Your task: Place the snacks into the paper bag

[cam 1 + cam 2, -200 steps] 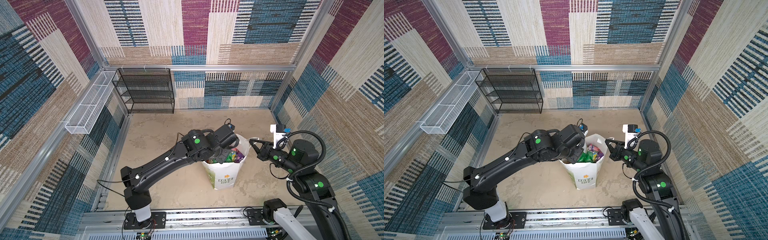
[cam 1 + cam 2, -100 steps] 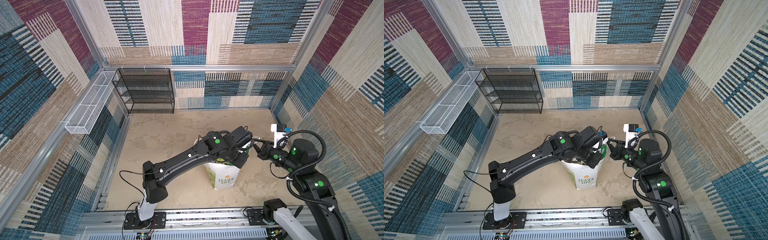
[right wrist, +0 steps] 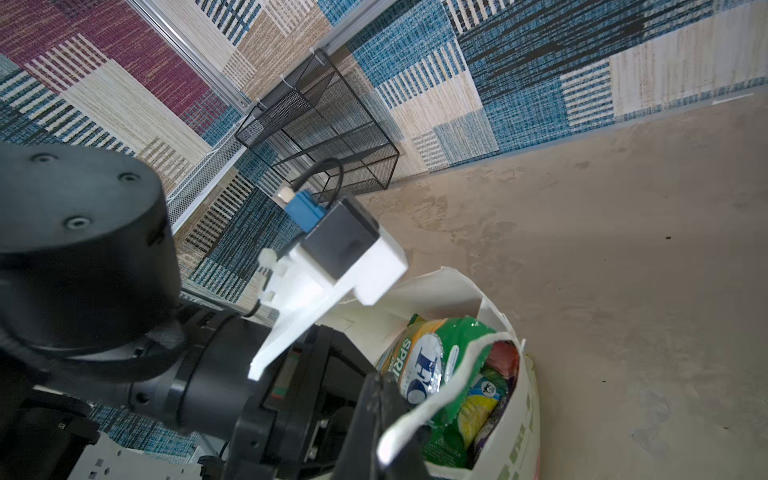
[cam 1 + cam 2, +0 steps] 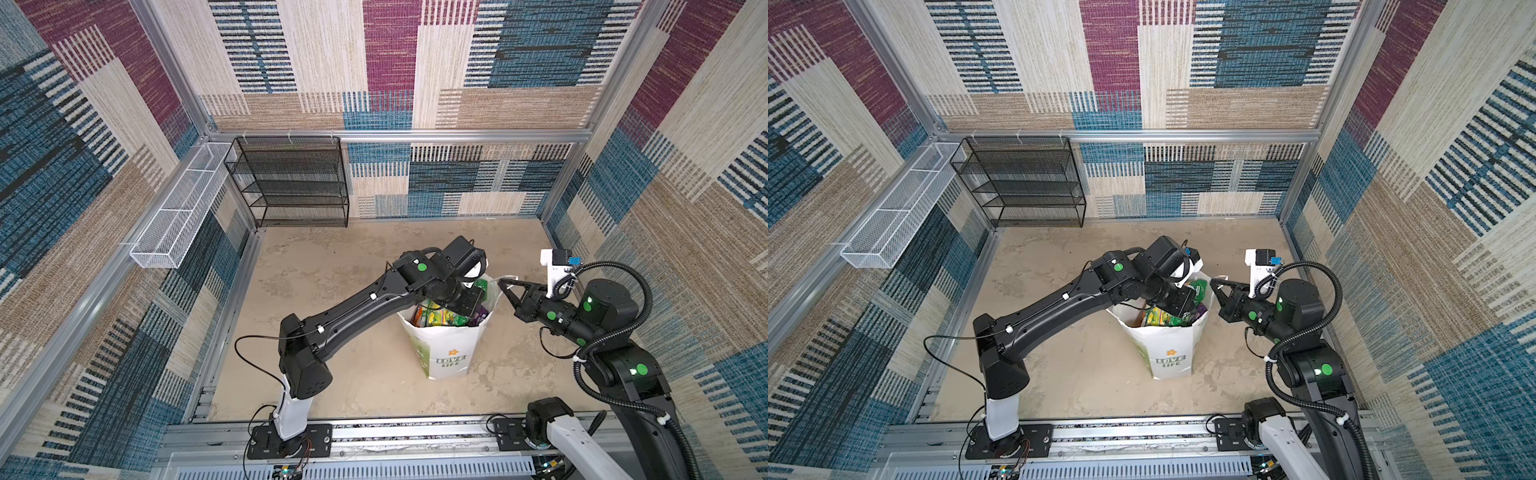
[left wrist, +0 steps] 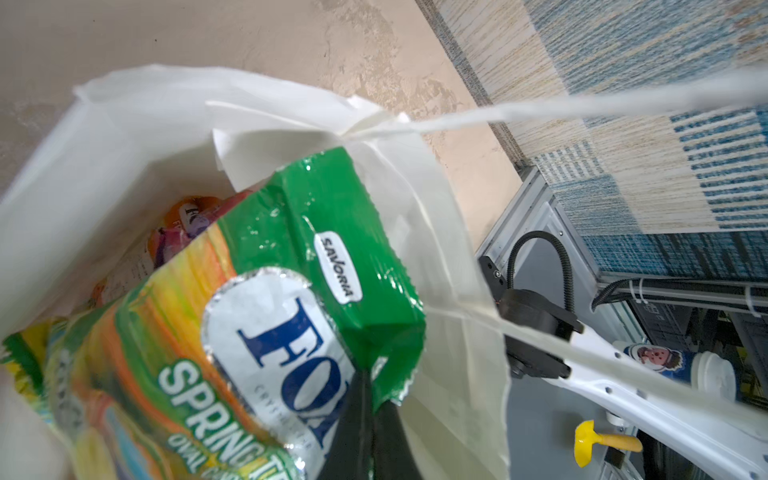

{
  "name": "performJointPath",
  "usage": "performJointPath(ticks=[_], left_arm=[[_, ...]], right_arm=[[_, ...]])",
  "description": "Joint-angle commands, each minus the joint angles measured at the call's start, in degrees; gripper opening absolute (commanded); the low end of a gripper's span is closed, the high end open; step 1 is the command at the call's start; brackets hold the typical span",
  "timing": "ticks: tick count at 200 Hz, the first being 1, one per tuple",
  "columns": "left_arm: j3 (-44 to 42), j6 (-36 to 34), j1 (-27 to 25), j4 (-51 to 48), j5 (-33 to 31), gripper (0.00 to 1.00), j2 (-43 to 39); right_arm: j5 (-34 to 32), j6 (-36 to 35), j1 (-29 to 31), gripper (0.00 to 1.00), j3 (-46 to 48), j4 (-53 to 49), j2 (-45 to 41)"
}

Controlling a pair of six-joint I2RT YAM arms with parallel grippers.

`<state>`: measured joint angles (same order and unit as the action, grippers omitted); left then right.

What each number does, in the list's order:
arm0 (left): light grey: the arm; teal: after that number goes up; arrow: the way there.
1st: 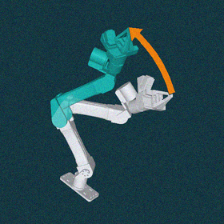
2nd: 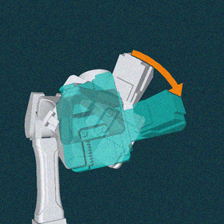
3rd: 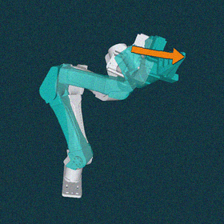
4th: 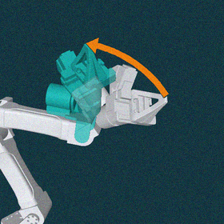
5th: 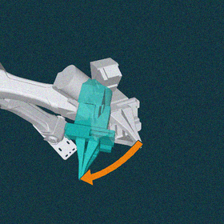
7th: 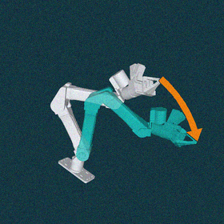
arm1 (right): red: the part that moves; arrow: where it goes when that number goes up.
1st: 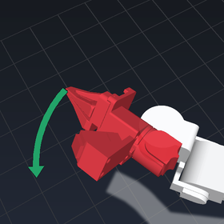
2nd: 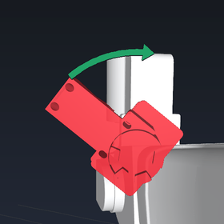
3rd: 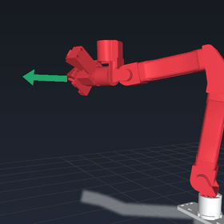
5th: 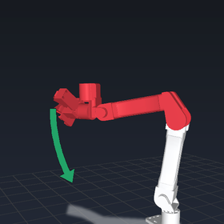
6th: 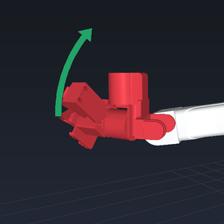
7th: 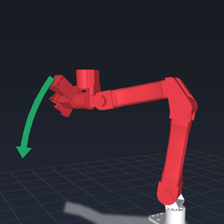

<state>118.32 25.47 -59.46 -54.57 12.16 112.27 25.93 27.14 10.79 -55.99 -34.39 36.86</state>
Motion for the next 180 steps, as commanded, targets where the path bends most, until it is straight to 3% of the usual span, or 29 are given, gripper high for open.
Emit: performJointPath(ticks=[1,23,51,110,144,180], left_arm=[[-1.9,-1.0,-0.1,0.9,0.1,0.05,0.8],[-4.8,-1.4,-0.1,0.9,-2.0,0.09,1.4],[-5.0,-2.0,0.1,-0.8,-5.5,0.26,3.2],[0.8,-2.9,0.1,-1.4,0.5,0.65,-1.3],[1.0,-4.2,0.1,-1.2,2.1,0.75,-6.1],[-1.4,-5.0,0.2,-0.9,-1.1,0.75,-9.9]], right_arm=[[1.0,0.1,-0.1,0.06,-1.0,3.0,0.1],[1.1,0.1,-0.1,0.06,-1.3,3.0,0.3],[1.3,0.2,-0.1,0.06,-1.6,3.4,0.8],[0.6,0.3,0.0,0.05,-2.1,3.1,1.2],[0.4,0.5,-0.1,0.05,-1.7,3.2,0.9],[0.5,0.6,-0.1,0.05,-1.2,3.5,0.8]])
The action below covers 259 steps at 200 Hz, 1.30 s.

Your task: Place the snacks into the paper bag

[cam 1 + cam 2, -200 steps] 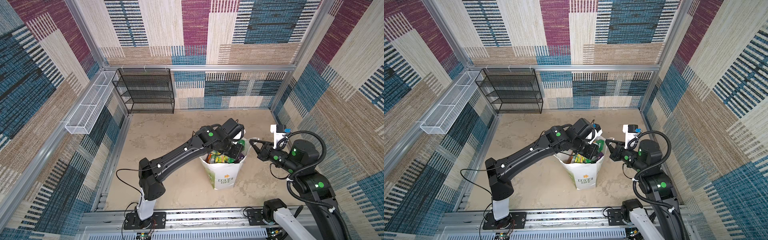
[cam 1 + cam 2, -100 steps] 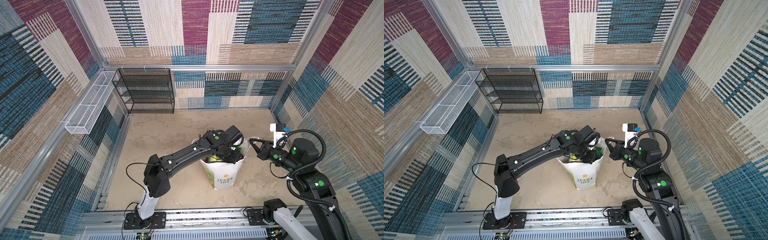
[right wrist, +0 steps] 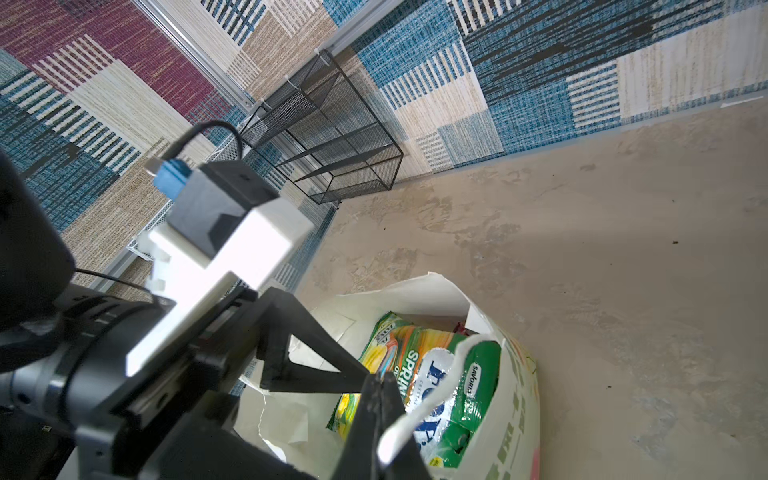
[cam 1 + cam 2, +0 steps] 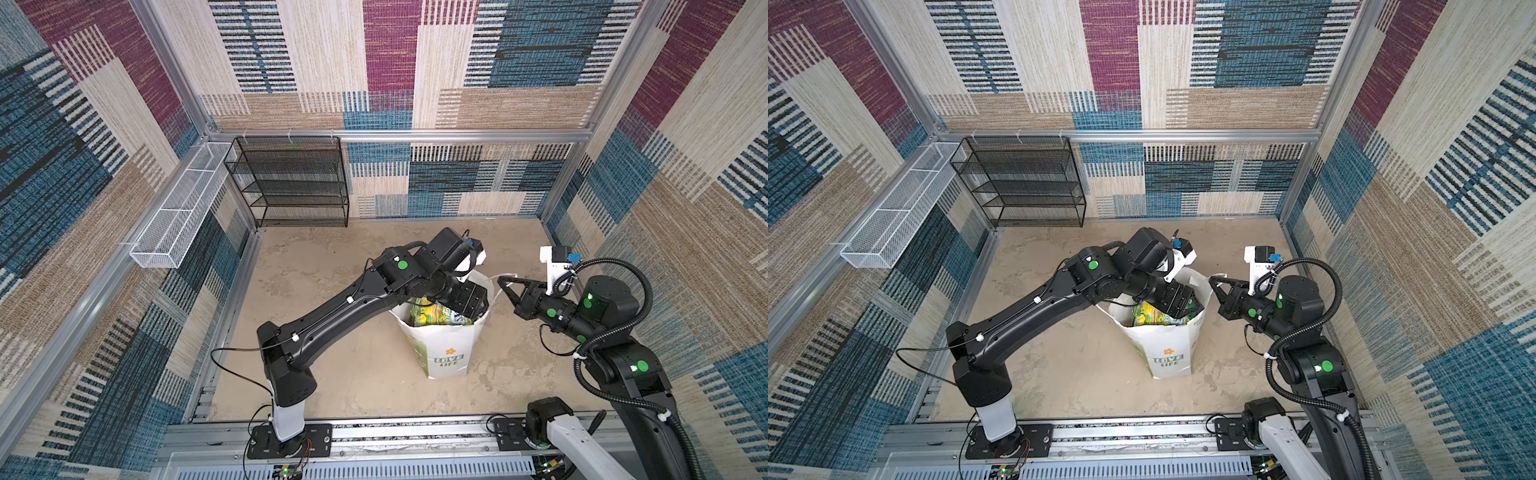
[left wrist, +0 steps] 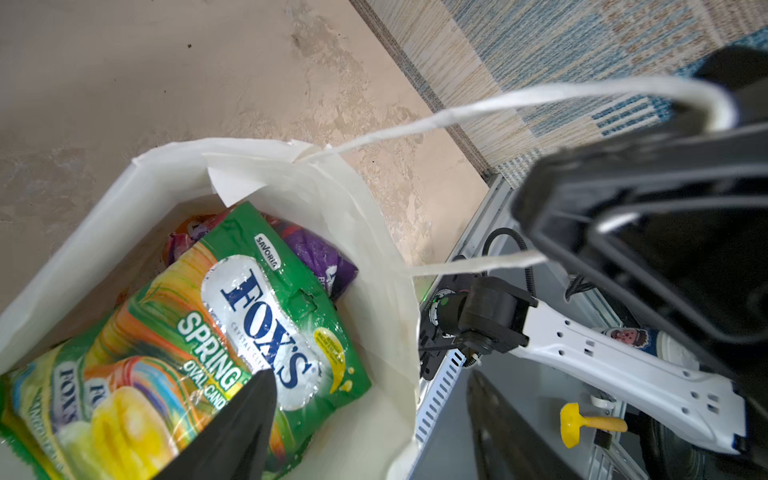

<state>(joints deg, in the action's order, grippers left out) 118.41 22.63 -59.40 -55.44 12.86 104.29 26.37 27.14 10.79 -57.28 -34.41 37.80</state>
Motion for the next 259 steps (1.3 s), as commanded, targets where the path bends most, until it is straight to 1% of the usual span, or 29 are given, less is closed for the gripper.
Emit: performJointPath(ticks=[1,11,22,41,51,75,100,130,153,167,181,197,214,228,246,259], left_arm=[[-1.7,-2.2,0.1,-0.1,-1.9,0.74,-2.1],[-2.9,-1.9,0.2,-0.1,-4.1,0.71,-2.7],[-4.5,-1.4,0.7,0.6,-4.5,0.66,-3.0],[-6.1,-0.2,1.5,1.3,-4.1,0.51,-2.1],[-6.2,0.0,1.6,1.3,-4.3,0.46,-1.2],[-6.0,0.4,1.6,1.5,-4.9,0.43,1.9],[-5.6,0.5,1.6,1.5,-5.7,0.43,5.5],[-5.1,0.3,1.6,1.1,-7.1,0.46,9.8],[-2.2,0.3,1.6,-1.0,-5.9,0.49,10.4],[-1.3,0.5,1.6,-1.0,-5.0,0.53,8.0],[-0.4,0.3,1.6,-0.5,-2.7,0.57,4.8],[-1.0,-0.1,1.6,1.7,0.0,0.64,0.3],[-1.9,-0.7,1.6,3.7,1.4,0.72,-3.9],[-2.3,-1.0,1.6,4.1,1.7,0.77,-6.7],[-3.4,-1.2,1.8,4.1,0.5,0.80,-10.5],[-6.3,-1.1,2.0,5.6,-1.4,0.81,-14.4]], right_arm=[[0.1,0.6,-0.1,0.05,0.1,3.6,-0.2],[0.2,0.6,-0.1,0.05,0.0,3.6,-0.2],[0.1,0.6,-0.1,0.05,0.0,3.5,-0.3],[0.1,0.6,-0.1,0.05,0.1,3.4,-0.5],[0.1,0.6,-0.1,0.05,0.3,3.4,-0.6],[-0.1,0.6,-0.1,0.05,0.7,3.1,-1.2],[-0.5,0.6,-0.1,0.05,0.6,2.6,-1.6],[-0.7,0.5,-0.1,0.06,0.5,2.2,-1.9],[-1.0,0.4,-0.1,0.06,0.9,2.2,-2.0],[-1.3,0.5,0.0,0.06,1.2,2.3,-2.1],[-1.8,0.6,-0.1,0.06,1.5,2.4,-2.1],[-2.3,0.5,-0.1,0.06,1.7,2.5,-2.2],[-2.9,0.4,-0.1,0.06,1.8,2.7,-2.3],[-3.0,0.6,-0.1,0.06,1.8,3.0,-2.2],[-2.9,0.7,-0.1,0.06,1.8,3.2,-2.2],[-3.0,0.6,0.0,0.06,1.8,3.2,-2.1]])
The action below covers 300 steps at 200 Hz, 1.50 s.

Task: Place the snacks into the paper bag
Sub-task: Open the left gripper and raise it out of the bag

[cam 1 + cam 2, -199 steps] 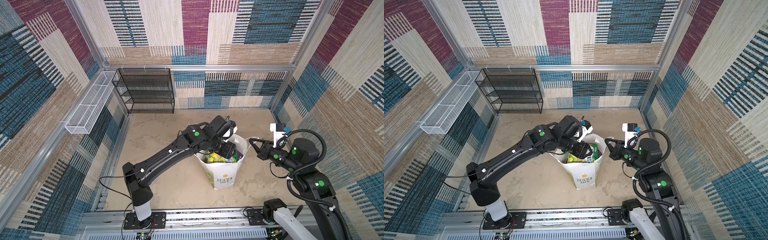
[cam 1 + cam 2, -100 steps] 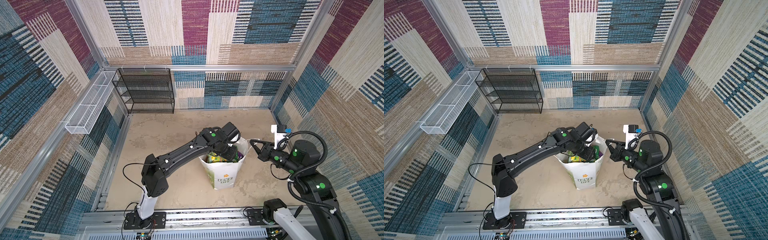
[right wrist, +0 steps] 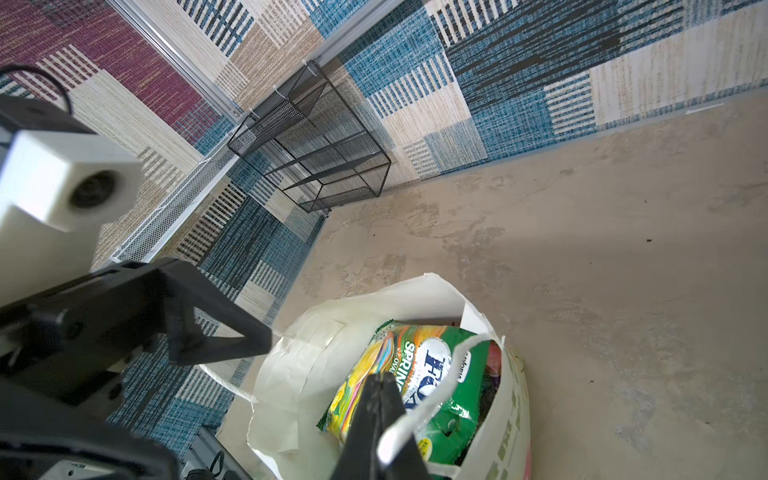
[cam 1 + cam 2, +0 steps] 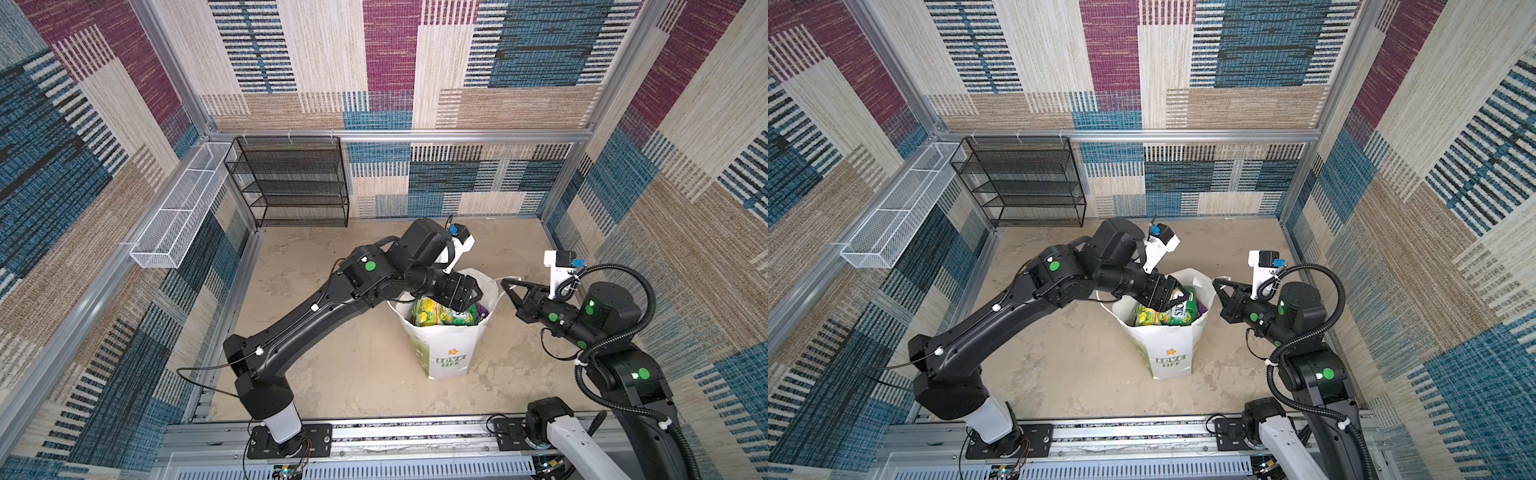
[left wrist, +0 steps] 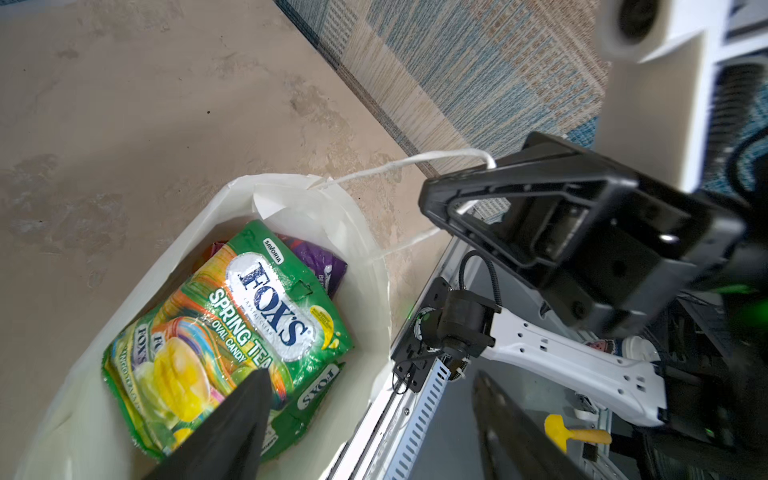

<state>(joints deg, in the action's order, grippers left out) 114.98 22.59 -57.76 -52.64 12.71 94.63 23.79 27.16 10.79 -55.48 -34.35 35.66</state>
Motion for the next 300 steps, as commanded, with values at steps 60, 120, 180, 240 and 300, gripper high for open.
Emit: performJointPath(ticks=[60,120,180,240,300], left_arm=[[-21.7,2.0,8.7,4.9,-12.9,1.00,-25.8],[-31.7,5.1,20.9,5.3,2.3,1.00,-29.4],[-30.8,4.7,22.2,8.5,9.2,0.92,-24.7],[-29.8,5.6,22.2,9.3,11.5,0.61,-21.5],[-26.4,7.4,22.2,9.9,14.7,0.09,-17.0]], right_arm=[[-0.8,0.0,-0.1,0.07,-0.2,2.9,-0.2],[-0.8,-0.1,0.0,0.25,0.8,3.1,-0.3],[-2.7,-0.2,0.0,0.47,-0.3,1.0,-0.2],[-1.3,0.0,-0.1,0.36,-0.4,2.4,2.3],[2.9,0.0,-0.1,0.00,-1.4,5.7,5.8]])
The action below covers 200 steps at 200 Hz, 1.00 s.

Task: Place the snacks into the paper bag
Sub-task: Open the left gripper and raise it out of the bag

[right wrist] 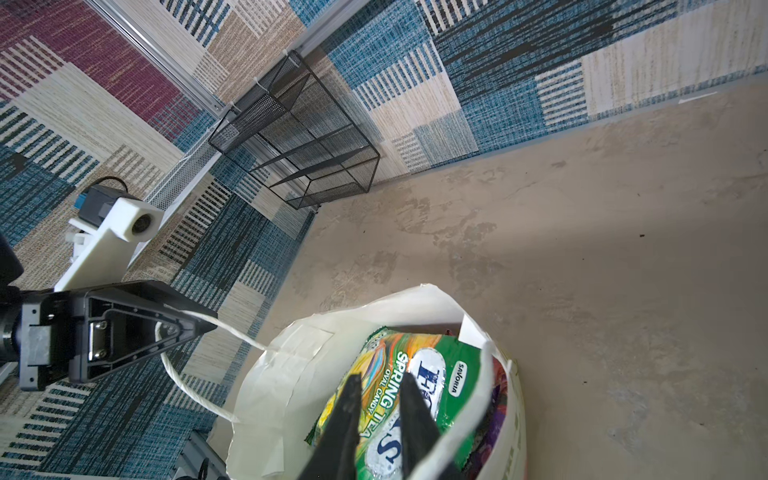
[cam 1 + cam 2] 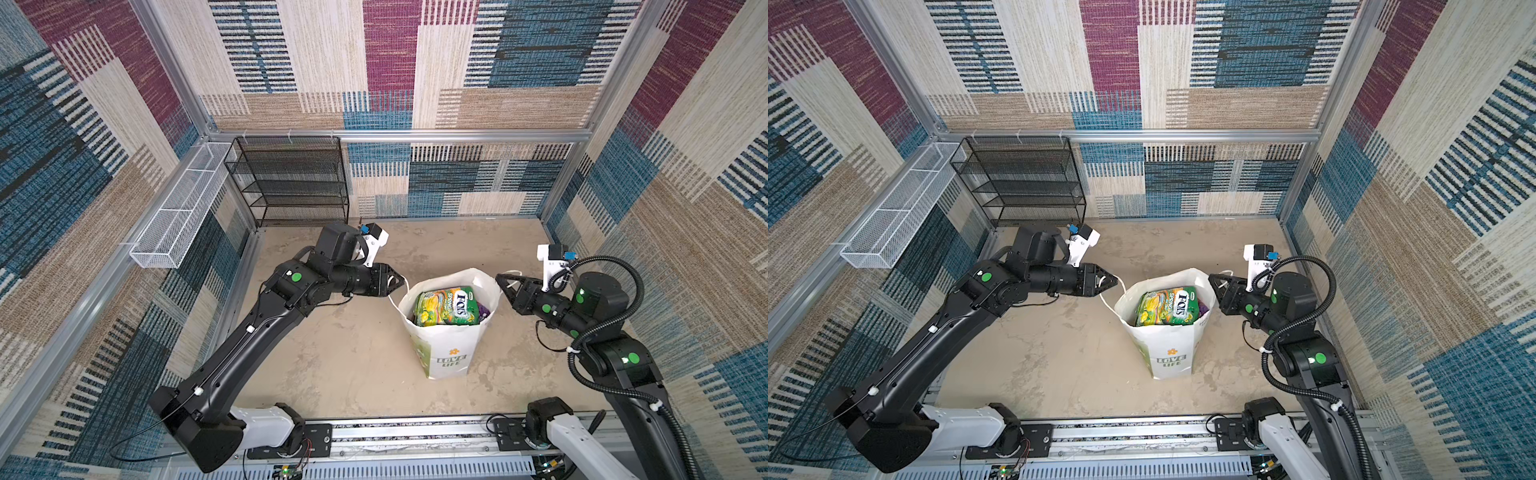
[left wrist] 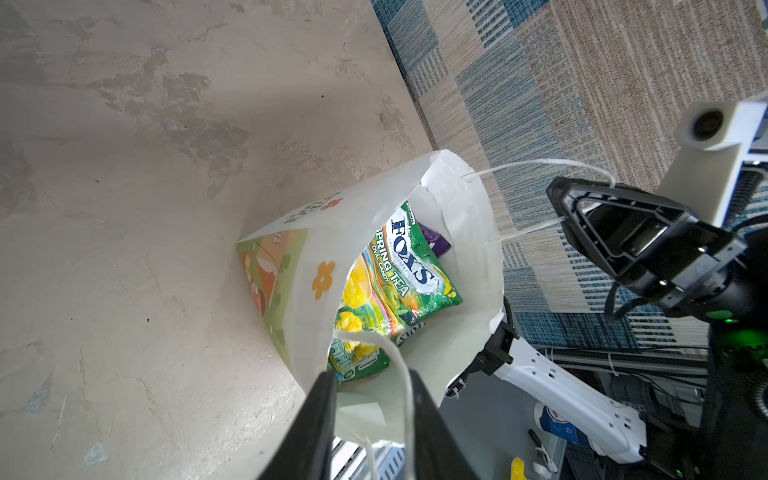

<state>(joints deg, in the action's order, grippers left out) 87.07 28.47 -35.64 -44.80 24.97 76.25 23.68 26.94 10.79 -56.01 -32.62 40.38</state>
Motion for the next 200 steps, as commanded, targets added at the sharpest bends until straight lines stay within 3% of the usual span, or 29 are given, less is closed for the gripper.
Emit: performJointPath(ticks=[1,8,48,67,80,102,154,200], left_arm=[[1.7,1.6,0.0,2.1,2.4,0.07,1.4],[2.6,2.1,0.1,2.0,2.6,0.00,2.1],[17.3,4.2,-0.4,1.9,5.5,0.00,9.1],[29.4,1.1,-2.1,-4.1,-0.3,0.00,12.0],[32.5,-0.1,-2.1,-5.3,-3.9,0.00,12.0],[32.3,-0.8,-1.8,-6.8,-9.6,0.00,12.0],[26.3,-0.2,0.1,-6.0,-10.5,0.00,14.5],[20.0,0.9,0.4,-2.7,-8.6,0.00,13.0]], right_arm=[[3.1,0.2,-0.1,0.00,-1.0,4.1,1.2],[4.1,0.3,-0.1,0.00,-1.6,4.6,1.9],[11.2,3.7,0.0,0.00,-9.2,10.8,7.9],[13.9,4.1,0.2,0.00,-15.2,12.0,11.3],[15.2,2.8,0.3,0.00,-18.3,12.5,12.7],[15.3,2.1,0.4,0.00,-20.8,11.2,14.5],[15.7,3.2,1.7,0.00,-10.9,16.3,13.7],[14.4,2.0,2.4,0.00,-7.7,16.2,14.4]])
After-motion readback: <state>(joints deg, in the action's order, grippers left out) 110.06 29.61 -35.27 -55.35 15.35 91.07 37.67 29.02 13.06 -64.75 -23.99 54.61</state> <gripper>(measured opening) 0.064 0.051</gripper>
